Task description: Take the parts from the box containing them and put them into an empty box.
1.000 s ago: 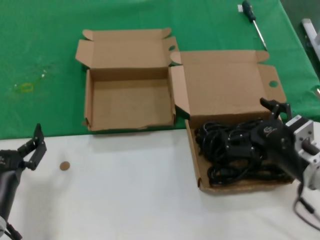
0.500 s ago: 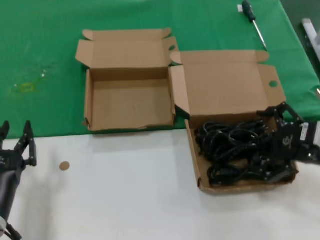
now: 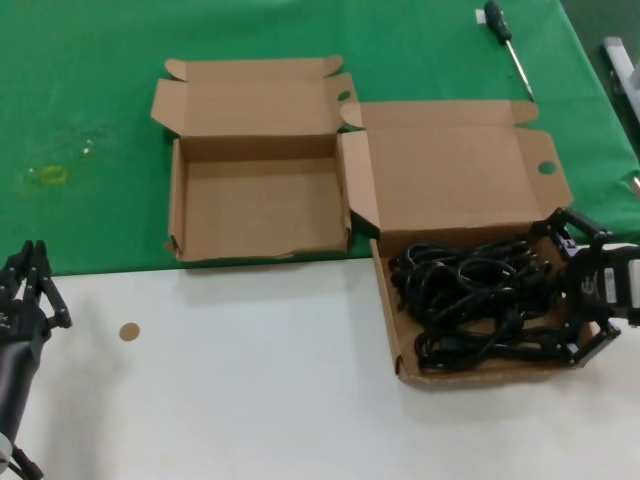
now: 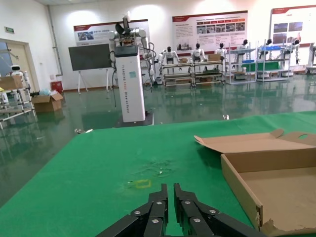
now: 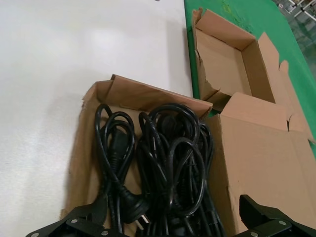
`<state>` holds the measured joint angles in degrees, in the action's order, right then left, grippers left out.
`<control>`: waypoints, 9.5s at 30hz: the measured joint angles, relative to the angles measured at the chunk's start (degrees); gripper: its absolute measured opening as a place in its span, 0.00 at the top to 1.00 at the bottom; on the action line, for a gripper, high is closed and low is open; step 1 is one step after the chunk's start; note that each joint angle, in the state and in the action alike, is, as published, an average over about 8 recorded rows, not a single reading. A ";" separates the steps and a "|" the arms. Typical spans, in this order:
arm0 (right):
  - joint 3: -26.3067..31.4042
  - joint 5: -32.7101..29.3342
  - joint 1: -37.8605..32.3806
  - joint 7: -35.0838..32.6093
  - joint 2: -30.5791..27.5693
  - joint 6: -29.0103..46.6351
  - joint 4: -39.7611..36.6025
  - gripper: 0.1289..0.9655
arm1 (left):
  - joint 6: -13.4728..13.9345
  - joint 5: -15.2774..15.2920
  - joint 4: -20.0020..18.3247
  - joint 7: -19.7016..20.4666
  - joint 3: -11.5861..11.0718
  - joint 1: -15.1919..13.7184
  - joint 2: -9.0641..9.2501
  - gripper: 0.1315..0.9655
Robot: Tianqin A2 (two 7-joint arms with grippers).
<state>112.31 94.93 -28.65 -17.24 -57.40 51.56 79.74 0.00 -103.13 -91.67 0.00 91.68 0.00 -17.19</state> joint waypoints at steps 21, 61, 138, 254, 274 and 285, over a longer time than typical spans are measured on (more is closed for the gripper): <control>-0.57 -4.99 -3.87 -2.96 6.19 1.32 -5.32 0.26 | 0.00 0.01 0.00 0.00 0.00 0.00 0.00 0.98; -2.36 -6.09 -8.79 2.79 5.43 6.23 -3.10 0.96 | 0.00 0.02 0.00 0.02 0.00 0.00 0.00 0.98; 10.19 -23.08 -33.72 8.44 48.35 -13.37 -37.73 0.95 | 0.00 0.02 0.00 0.02 0.00 0.00 0.00 0.98; -19.63 7.18 26.58 17.01 40.43 -50.28 10.38 0.00 | 0.00 0.00 0.00 0.00 0.00 0.00 0.00 0.00; -19.63 7.18 26.59 17.01 40.43 -50.28 10.38 0.00 | 0.00 0.00 0.00 0.00 0.00 0.00 0.00 0.00; -19.63 7.18 26.59 17.01 40.43 -50.28 10.38 0.00 | 0.00 0.00 0.00 0.00 0.00 0.00 0.00 0.00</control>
<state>92.68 102.11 -2.07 -0.24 -16.97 1.29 90.12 0.00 -103.13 -91.67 0.00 91.67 0.00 -17.19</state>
